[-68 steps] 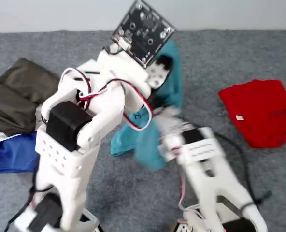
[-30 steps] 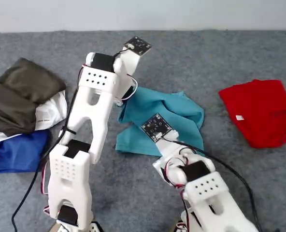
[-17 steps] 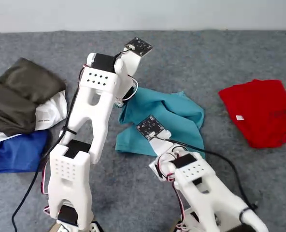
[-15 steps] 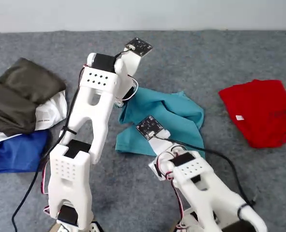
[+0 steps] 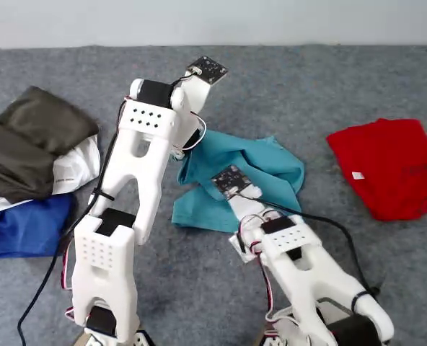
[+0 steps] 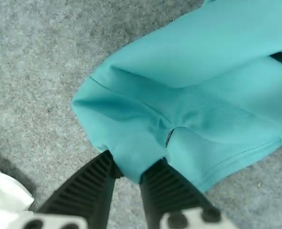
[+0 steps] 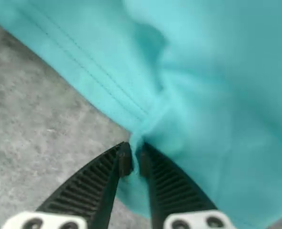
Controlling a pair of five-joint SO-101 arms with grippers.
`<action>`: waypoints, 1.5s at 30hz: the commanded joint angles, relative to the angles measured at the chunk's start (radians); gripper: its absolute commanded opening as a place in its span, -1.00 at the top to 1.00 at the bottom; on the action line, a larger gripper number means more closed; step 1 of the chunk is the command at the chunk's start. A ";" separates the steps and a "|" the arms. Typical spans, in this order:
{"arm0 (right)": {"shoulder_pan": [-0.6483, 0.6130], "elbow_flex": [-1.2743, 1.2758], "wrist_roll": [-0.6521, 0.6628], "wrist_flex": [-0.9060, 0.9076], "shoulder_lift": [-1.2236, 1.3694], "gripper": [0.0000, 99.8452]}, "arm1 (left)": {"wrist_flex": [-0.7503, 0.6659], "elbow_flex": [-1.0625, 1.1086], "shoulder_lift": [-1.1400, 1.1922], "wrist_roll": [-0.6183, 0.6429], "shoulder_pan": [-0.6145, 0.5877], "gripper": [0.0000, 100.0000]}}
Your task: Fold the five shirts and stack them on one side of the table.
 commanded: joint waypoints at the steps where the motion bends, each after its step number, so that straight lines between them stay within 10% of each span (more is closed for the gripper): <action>1: 0.099 -0.003 0.077 0.064 -0.001 0.97 | 0.020 -0.004 -0.049 -0.003 0.012 0.97; 14: 0.193 -0.296 0.130 0.314 -0.122 0.98 | 0.020 -0.005 -0.087 -0.002 0.003 0.97; 26: 0.197 -0.822 0.137 0.665 -0.489 0.98 | 0.020 -0.002 -0.720 -0.002 0.003 0.97; 45: 0.582 -1.450 0.130 0.776 -0.518 0.98 | -0.038 -0.012 -1.267 0.092 0.012 0.97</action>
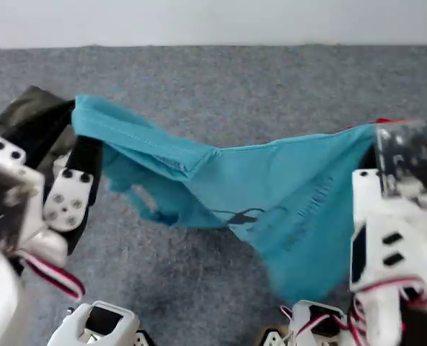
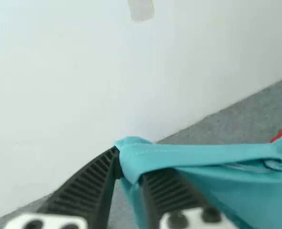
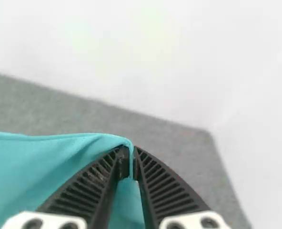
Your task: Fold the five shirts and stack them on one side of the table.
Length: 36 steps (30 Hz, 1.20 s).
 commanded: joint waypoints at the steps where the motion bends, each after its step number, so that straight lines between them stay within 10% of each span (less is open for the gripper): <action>1: 0.013 -0.132 0.002 0.007 0.004 0.98 | -0.046 -0.008 -0.037 0.035 0.011 0.97; 13: 0.015 -0.224 0.003 0.007 -0.018 0.98 | -0.075 -0.361 -0.003 0.041 0.075 0.97; 36: 0.008 -0.054 0.002 0.047 -0.031 0.98 | -0.069 -0.346 0.018 0.040 0.110 0.97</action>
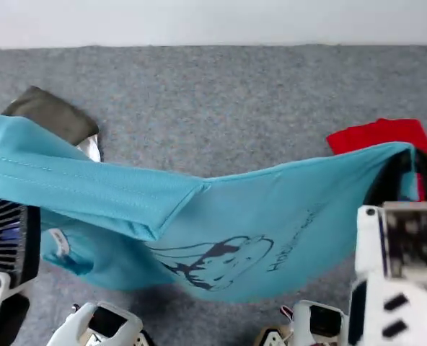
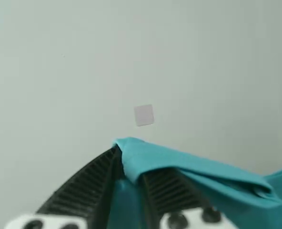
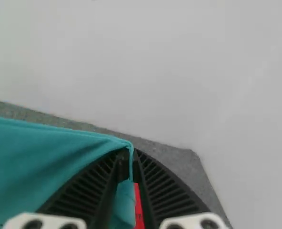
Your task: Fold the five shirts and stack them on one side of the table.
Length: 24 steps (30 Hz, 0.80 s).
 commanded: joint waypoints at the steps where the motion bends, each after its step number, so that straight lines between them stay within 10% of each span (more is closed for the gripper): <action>1: 0.005 0.086 0.002 -0.054 0.024 0.98 | -0.018 0.036 0.026 0.005 -0.008 0.97; 24: 0.004 0.605 0.002 -0.475 0.025 0.98 | -0.199 0.479 0.029 -0.002 -0.201 0.97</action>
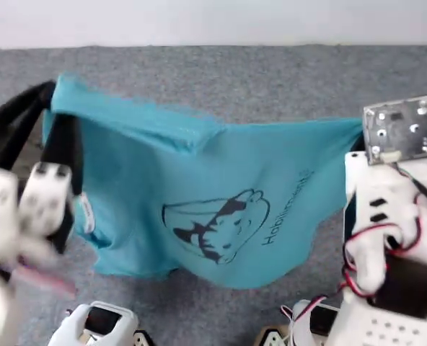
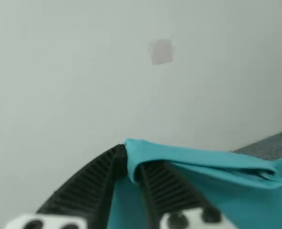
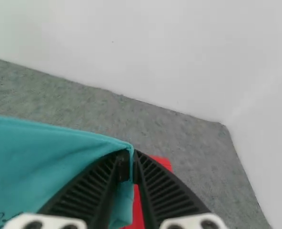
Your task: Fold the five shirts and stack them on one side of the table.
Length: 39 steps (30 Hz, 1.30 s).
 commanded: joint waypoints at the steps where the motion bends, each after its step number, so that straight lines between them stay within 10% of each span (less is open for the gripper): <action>1: 0.004 0.058 0.002 -0.110 0.008 0.98 | -0.127 0.147 0.014 -0.002 -0.044 0.97; 15: -0.071 0.103 -0.054 -0.493 0.361 0.98 | -0.450 0.272 0.301 -0.002 -0.155 0.97; 39: -0.143 -1.166 -0.097 -0.234 1.630 0.98 | -0.354 -0.852 1.534 -0.032 -0.256 0.97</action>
